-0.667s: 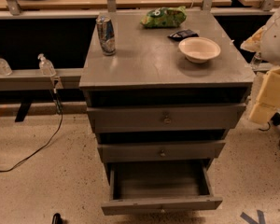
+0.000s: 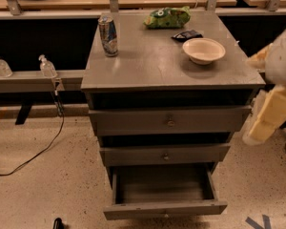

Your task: Close bottom drawer

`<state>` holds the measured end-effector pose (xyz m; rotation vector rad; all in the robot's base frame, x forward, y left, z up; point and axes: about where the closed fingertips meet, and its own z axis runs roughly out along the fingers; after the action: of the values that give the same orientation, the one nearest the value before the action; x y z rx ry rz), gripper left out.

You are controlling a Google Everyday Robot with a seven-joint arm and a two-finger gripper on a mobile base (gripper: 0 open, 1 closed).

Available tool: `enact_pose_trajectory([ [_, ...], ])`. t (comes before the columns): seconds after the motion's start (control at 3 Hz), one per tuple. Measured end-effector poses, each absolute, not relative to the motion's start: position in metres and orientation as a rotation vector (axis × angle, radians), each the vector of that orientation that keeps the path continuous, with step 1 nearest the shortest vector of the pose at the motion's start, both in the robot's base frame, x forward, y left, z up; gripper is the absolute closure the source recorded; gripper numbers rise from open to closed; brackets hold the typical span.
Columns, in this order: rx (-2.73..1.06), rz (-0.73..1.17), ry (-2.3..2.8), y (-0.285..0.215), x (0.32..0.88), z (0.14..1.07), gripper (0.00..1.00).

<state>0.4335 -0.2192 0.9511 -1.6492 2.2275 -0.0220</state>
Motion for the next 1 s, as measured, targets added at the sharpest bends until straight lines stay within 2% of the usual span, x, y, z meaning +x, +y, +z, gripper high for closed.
enact_pose_trajectory([
  [0.33,-1.517,0.176,2.218,-0.233,0.409,0.877,0.00],
  [0.67,-1.368,0.265,2.217,-0.248,0.390,0.845,0.00],
  [1.0,-1.364,0.268,2.217,-0.247,0.389,0.846,0.00],
])
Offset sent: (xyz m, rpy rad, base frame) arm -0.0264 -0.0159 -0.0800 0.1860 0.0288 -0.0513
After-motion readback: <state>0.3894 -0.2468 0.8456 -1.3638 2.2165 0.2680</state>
